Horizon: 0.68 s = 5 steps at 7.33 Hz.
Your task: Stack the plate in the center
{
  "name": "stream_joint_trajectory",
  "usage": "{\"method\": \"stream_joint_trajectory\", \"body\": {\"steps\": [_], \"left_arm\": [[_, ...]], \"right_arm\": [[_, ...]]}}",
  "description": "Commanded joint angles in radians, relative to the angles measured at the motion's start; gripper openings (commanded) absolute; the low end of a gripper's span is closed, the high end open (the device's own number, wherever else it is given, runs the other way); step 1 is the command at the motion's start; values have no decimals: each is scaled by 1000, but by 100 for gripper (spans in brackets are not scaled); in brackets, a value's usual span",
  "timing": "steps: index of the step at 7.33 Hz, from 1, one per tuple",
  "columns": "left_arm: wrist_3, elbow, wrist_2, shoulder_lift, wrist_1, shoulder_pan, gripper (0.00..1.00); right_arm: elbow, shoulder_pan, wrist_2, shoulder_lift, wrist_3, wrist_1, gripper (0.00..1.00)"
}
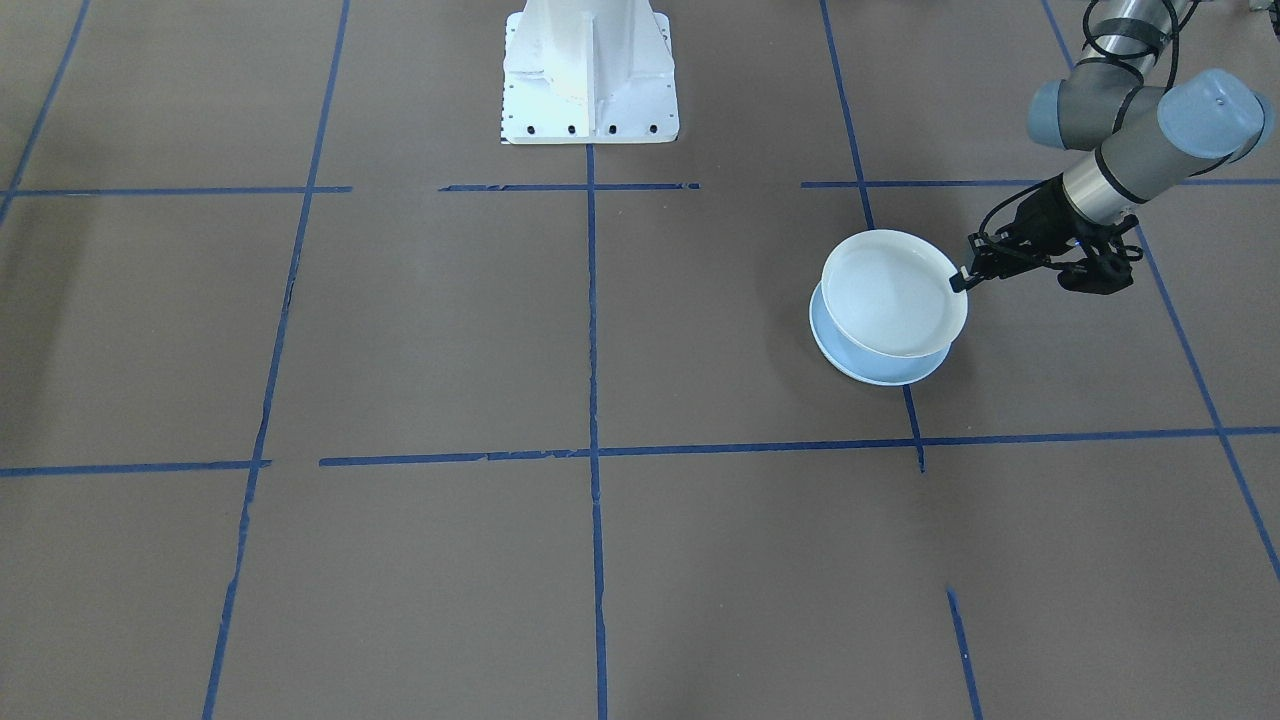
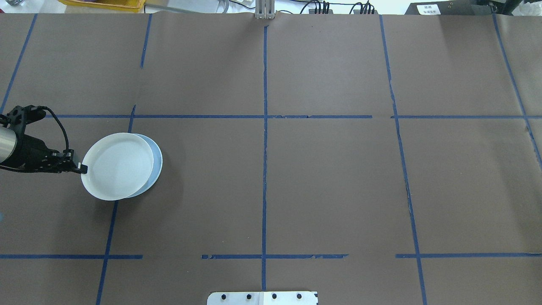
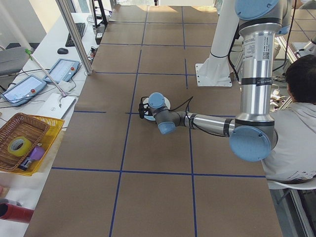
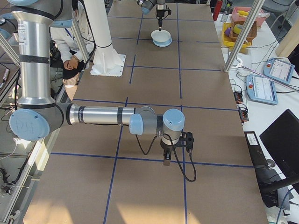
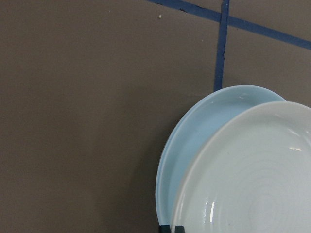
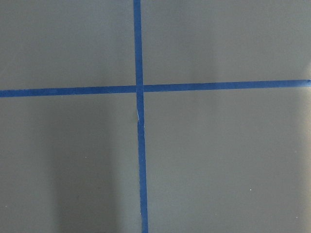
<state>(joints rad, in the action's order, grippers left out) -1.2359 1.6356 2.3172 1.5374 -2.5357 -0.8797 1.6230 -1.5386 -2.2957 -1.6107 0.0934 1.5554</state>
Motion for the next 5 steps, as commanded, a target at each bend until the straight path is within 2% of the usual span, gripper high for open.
{"method": "stream_joint_trajectory", "body": {"steps": [1,2,3,5], "left_arm": [[-7,-2,1,4,0,-2,4],[-35,-7,-5,16,-1,-2,99],[-113,-7,-2,33,-1,-2,100],[-117,-4,2,32,-1,-15,100]], "right_arm": [[0,0,-1,0,-1,0,100],[0,0,1,0,0,0,100],[0,0,-1,0,-1,0,100],[0,0,-1,0,0,0,100]]}}
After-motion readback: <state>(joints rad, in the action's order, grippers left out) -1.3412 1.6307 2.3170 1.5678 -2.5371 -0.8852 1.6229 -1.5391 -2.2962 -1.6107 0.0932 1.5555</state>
